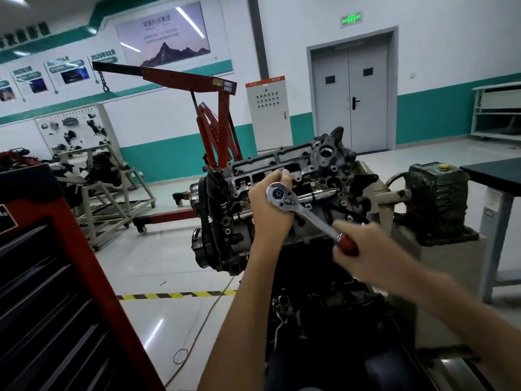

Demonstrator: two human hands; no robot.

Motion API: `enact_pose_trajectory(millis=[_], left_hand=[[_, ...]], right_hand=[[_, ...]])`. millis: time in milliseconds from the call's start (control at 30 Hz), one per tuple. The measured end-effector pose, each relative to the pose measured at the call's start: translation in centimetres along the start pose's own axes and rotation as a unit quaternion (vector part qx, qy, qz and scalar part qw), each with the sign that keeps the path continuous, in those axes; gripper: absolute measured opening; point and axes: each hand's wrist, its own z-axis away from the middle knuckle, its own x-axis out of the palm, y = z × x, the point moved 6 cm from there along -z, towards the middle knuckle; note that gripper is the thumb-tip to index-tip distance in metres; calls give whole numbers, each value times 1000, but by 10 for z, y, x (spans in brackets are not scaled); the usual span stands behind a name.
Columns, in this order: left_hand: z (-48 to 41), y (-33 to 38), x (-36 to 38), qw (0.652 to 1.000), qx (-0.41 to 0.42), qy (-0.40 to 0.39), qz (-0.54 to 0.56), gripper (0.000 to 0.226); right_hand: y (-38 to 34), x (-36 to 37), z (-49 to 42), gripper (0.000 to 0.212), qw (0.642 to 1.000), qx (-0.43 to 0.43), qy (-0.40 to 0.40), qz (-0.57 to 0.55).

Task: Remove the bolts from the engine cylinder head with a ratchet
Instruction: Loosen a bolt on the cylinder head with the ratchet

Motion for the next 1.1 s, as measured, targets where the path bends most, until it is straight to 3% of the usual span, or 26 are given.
enact_pose_trajectory(millis=[133,200,367,467,533,700,800,867,967,1100], left_hand=[[-1,-3,2,998,-23,55,34,38],[-2,-1,1,999,-10,26,18,39],[-9,4,-4,992,20,-110,-59,43],[-15,7,0,981,17,-167,-99,50],[-14,8,2,982,21,-154,-108,52],[-3,2,3,1000,-9,-3,-27,43],[-4,8,2,999,-6,42,-1,45],[-5,8,2,1000,5,23,-18,42],[-7,2,-1,998,1,-56,-39,37],[-13,4,-3,986,4,-150,-75,43]], right_hand=[[-39,64,25,24,955,46,-28,-291],[-43,70,24,28,947,51,-38,-314],[-6,-3,-6,21,999,-17,-43,-25],[4,-50,-35,15,985,-59,-13,162],[5,-57,-38,18,982,-59,9,182],[-7,13,10,18,997,19,44,-63],[-37,63,23,21,958,48,23,-282],[-47,76,23,21,942,49,19,-330],[-32,52,18,19,970,34,6,-240],[-4,-12,-10,25,997,-38,-61,23]])
